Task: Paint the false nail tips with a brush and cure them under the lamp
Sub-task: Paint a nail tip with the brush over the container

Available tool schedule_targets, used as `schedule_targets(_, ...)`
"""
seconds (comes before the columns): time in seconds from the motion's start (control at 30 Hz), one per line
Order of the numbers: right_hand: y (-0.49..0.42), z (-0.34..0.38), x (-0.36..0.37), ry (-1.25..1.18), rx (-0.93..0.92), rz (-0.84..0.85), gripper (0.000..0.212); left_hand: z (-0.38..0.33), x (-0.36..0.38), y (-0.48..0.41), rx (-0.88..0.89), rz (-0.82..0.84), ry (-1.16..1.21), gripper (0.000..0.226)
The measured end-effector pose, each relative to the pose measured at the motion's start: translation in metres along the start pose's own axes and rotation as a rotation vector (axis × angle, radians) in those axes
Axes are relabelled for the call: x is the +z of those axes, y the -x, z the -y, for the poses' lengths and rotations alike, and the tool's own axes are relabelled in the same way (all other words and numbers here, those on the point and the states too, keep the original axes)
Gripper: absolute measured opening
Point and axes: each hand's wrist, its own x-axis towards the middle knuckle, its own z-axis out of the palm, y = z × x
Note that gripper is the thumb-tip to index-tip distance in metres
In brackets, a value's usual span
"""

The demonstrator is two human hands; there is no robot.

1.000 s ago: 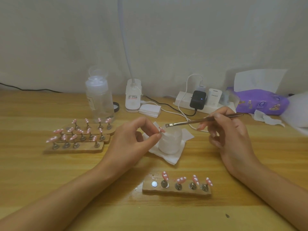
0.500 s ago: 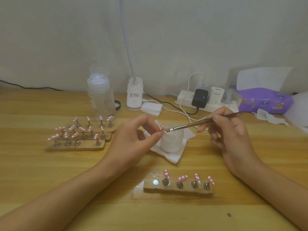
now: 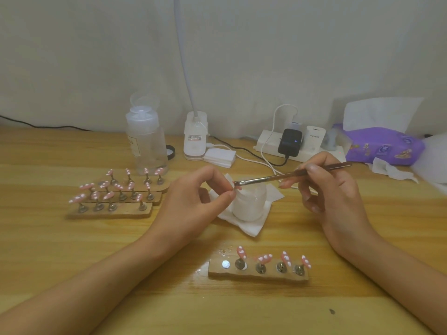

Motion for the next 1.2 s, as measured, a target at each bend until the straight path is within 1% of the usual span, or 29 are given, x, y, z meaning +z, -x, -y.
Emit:
schedule_targets(0.07,0.000,-0.001,0.000,0.029,0.007,0.005,0.017,0.000,0.000,0.000,0.005,-0.001,0.003,0.011)
schedule_targets(0.17,0.000,-0.003,-0.004,0.059,0.035,-0.038,0.031,0.002,0.000,0.000,0.010,-0.002,0.001,0.013)
schedule_targets(0.2,0.000,-0.003,-0.005,0.057,0.039,-0.050,0.033,0.002,0.000,0.000,0.013,-0.001,0.000,0.013)
schedule_targets(0.33,-0.001,0.000,-0.008,0.003,0.029,-0.118,0.032,0.004,-0.001,0.000,0.030,0.005,-0.012,0.013)
schedule_targets(0.53,-0.006,0.004,-0.021,0.057,0.075,-0.204,0.033,0.004,-0.002,0.000,0.034,0.014,-0.018,0.011)
schedule_targets(0.63,-0.008,0.003,-0.026,0.016,0.082,-0.251,0.032,0.004,-0.001,0.001,0.019,0.012,-0.012,0.011)
schedule_targets(0.7,-0.010,0.004,-0.027,-0.076,0.035,-0.233,0.029,0.004,-0.001,0.000,0.028,0.011,-0.012,0.012)
schedule_targets(0.77,-0.010,0.004,-0.026,-0.125,-0.036,-0.150,0.024,0.004,-0.002,0.000,0.029,0.009,-0.021,0.012)
schedule_targets(0.87,-0.010,0.005,-0.025,-0.090,-0.149,-0.011,0.024,0.004,-0.002,-0.001,0.028,0.008,-0.030,0.012)
schedule_targets(0.93,-0.009,0.006,-0.027,-0.023,-0.200,0.030,0.021,0.004,-0.002,-0.001,0.026,0.007,-0.035,0.012)
schedule_targets(1.0,-0.010,0.007,-0.031,0.021,-0.224,0.031,0.019,0.005,-0.002,-0.001,0.031,0.004,-0.034,0.013)
schedule_targets(1.13,-0.012,0.006,-0.037,0.038,-0.227,0.006,0.028,0.006,-0.002,-0.001,0.024,-0.006,0.004,0.016)
schedule_targets(1.2,-0.012,0.002,-0.037,0.004,-0.214,-0.021,0.029,0.002,-0.003,-0.002,0.029,-0.029,0.076,0.010)
